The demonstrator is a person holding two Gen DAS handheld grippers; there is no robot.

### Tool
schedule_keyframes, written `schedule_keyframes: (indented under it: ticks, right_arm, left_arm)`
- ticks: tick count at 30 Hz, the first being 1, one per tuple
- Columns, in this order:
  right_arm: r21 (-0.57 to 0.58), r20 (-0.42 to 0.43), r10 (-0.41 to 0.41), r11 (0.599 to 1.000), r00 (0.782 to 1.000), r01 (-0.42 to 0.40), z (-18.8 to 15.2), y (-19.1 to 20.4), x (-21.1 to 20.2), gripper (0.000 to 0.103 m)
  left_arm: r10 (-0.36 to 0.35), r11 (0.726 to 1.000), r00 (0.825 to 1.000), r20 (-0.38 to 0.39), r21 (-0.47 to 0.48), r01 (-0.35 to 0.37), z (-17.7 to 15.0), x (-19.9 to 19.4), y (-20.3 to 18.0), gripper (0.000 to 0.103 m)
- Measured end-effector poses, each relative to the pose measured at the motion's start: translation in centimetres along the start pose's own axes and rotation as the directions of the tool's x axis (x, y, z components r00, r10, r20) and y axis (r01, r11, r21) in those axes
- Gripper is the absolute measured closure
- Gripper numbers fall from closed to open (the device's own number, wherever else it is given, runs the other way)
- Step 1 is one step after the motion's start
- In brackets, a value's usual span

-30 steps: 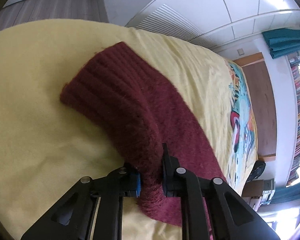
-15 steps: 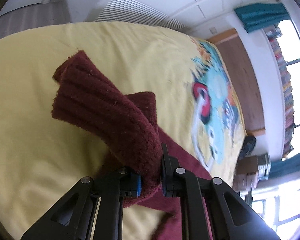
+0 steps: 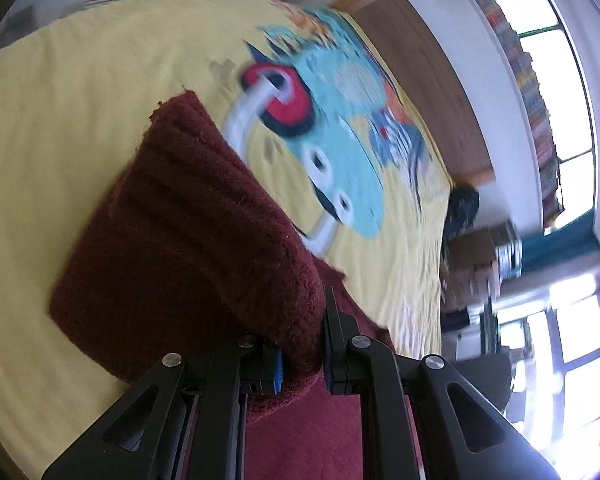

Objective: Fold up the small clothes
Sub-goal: 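Lift the held sleeve with the left gripper and fold it across the sweater body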

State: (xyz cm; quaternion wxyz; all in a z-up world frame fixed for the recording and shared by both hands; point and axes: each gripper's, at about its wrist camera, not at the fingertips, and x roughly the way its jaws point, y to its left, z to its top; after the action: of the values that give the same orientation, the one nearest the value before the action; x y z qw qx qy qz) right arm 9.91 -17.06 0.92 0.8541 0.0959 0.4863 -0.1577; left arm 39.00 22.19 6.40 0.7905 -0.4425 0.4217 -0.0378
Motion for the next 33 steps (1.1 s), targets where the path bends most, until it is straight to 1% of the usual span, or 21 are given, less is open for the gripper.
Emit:
schedule_keyframes:
  ticks: [7,11,14,19,22,26,29,31,33]
  right_arm:
    - [-0.047,0.022,-0.035,0.998,0.999,0.036,0.5,-1.4,-0.5,0.0]
    - [-0.026,0.021,-0.052,0.998,0.998,0.053,0.8,-2.9,-0.3,0.0]
    - [-0.003,0.014,-0.063,0.998,0.998,0.063,0.8,-4.1,0.0,0.0]
    - [0.016,0.011,-0.068,0.998,0.998,0.068,1.0,-5.0,0.3,0.0]
    - [0.015,0.012,-0.071,0.997,0.997,0.071,1.0,-5.1,0.4,0.0]
    - [0.022,0.011,-0.07,0.997,0.997,0.07,1.0,-5.2,0.4,0.0]
    - [0.018,0.012,-0.072,0.997,0.997,0.072,0.9,-5.1,0.3,0.0]
    - [0.016,0.014,-0.073,0.997,0.997,0.073,0.9,-5.0,0.2,0.0]
    - [0.017,0.016,-0.073,0.997,0.997,0.073,0.9,-5.0,0.1,0.0]
  left_arm:
    - [0.03,0.99,0.993,-0.114,0.139,-0.014,-5.0,5.8,-6.4,0.092]
    - [0.05,0.979,0.984,-0.168,0.204,-0.015,-8.4,8.6,-9.0,0.092]
    - [0.082,0.967,0.977,-0.196,0.251,-0.031,-10.9,10.2,-10.4,0.092]
    - [0.148,0.947,0.959,-0.241,0.314,-0.067,-14.2,13.4,-11.4,0.091]
    - [0.19,0.937,0.944,-0.269,0.337,-0.093,-16.0,14.8,-11.1,0.091]
    - [0.239,0.918,0.925,-0.294,0.38,-0.116,-17.5,15.9,-10.7,0.087]
    - [0.252,0.905,0.922,-0.294,0.409,-0.117,-18.4,15.8,-10.7,0.086]
    - [0.251,0.902,0.921,-0.298,0.416,-0.111,-18.8,16.0,-10.9,0.086]
    - [0.242,0.904,0.919,-0.31,0.416,-0.097,-19.2,16.0,-11.1,0.078]
